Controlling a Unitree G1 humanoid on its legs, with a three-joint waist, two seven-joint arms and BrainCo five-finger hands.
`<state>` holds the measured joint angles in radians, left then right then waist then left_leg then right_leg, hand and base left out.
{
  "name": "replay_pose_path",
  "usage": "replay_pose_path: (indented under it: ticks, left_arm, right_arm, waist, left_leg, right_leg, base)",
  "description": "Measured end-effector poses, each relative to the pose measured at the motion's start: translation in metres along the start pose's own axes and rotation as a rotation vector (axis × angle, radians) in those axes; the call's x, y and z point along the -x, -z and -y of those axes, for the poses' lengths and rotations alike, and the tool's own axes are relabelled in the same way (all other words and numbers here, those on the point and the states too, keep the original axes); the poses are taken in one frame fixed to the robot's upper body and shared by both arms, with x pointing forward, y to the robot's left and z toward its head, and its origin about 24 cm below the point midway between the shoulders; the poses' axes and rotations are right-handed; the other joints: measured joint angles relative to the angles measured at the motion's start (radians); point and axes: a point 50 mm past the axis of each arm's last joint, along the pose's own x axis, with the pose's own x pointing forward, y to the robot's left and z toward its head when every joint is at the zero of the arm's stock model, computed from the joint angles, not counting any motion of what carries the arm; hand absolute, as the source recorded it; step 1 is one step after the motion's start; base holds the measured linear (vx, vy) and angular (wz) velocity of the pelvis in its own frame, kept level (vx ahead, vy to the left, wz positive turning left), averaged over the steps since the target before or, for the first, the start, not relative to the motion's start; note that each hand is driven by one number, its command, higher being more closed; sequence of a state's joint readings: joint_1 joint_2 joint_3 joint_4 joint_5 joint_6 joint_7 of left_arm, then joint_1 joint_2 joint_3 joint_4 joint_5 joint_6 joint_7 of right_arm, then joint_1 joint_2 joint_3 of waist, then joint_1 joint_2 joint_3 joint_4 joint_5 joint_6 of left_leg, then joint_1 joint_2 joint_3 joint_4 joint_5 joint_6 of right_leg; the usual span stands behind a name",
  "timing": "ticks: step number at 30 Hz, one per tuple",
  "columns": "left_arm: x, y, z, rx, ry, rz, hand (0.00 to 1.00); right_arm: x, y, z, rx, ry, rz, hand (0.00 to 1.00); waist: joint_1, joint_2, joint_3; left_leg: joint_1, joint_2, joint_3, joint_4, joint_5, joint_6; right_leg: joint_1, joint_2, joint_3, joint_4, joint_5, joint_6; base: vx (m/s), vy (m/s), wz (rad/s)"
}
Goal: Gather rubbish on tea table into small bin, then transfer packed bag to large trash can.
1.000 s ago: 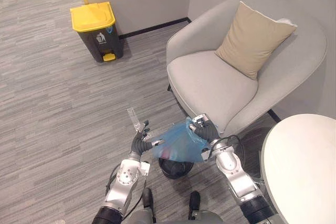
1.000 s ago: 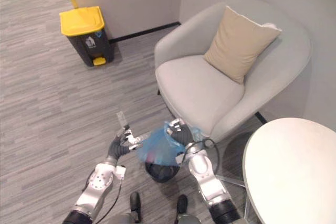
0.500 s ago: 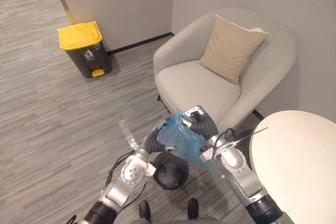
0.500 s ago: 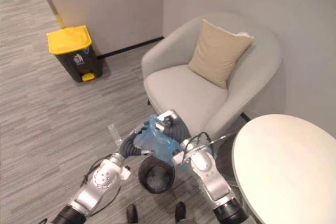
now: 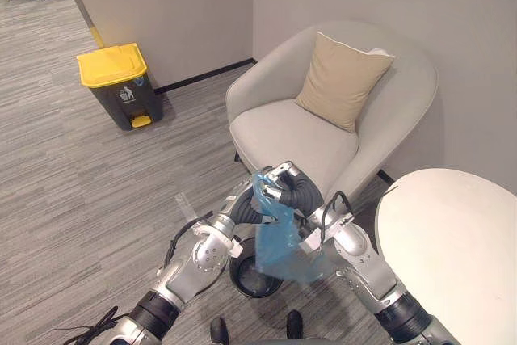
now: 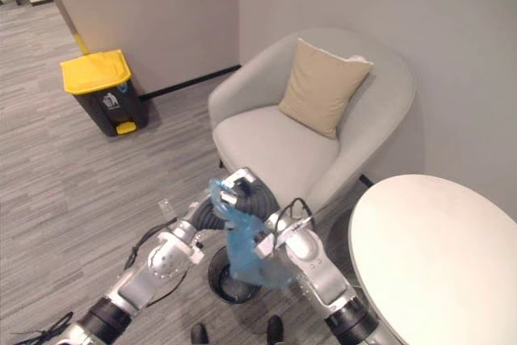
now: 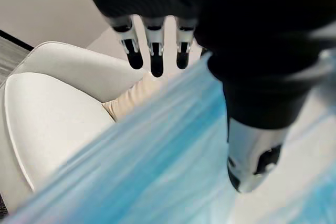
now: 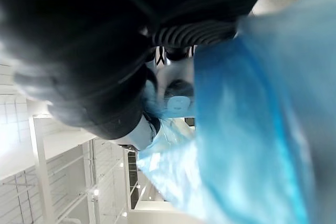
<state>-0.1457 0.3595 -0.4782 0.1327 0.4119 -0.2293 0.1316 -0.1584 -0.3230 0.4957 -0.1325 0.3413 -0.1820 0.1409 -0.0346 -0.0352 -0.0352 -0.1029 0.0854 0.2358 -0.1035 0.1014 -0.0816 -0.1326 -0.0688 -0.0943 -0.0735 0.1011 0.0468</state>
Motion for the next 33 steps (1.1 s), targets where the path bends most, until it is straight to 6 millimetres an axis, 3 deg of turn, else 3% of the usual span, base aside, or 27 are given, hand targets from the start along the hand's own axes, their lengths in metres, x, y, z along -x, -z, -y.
replay_pose_path:
  ticks: [8, 19, 33]
  left_arm:
    - [0.002, 0.001, -0.003, 0.028, -0.033, -0.014, 0.0]
    - [0.006, 0.002, -0.007, 0.048, -0.012, -0.015, 0.0]
    - [0.01, 0.01, -0.013, 0.001, 0.012, -0.028, 0.0]
  right_arm:
    - [0.004, 0.021, 0.005, 0.049, 0.026, -0.097, 1.0]
    - [0.0, 0.017, 0.006, 0.024, 0.043, -0.067, 1.0]
    - [-0.01, -0.013, 0.0, -0.031, -0.027, 0.077, 1.0]
  waist:
    - [0.001, -0.01, -0.009]
    - [0.001, -0.01, -0.01]
    - [-0.007, -0.012, -0.014]
  left_leg:
    - [0.011, -0.002, -0.009, -0.001, 0.0, 0.0]
    - [0.011, -0.003, -0.015, -0.001, 0.001, 0.0]
    - [0.026, -0.005, 0.003, -0.001, 0.001, -0.001]
  right_leg:
    - [0.015, -0.003, -0.007, 0.0, -0.001, 0.001]
    - [0.015, -0.004, -0.01, 0.002, -0.001, 0.001]
    - [0.012, -0.004, 0.01, 0.015, -0.005, 0.003]
  base:
    - [0.0, 0.003, 0.02]
    - [0.0, 0.0, 0.0]
    - [0.0, 0.002, -0.03]
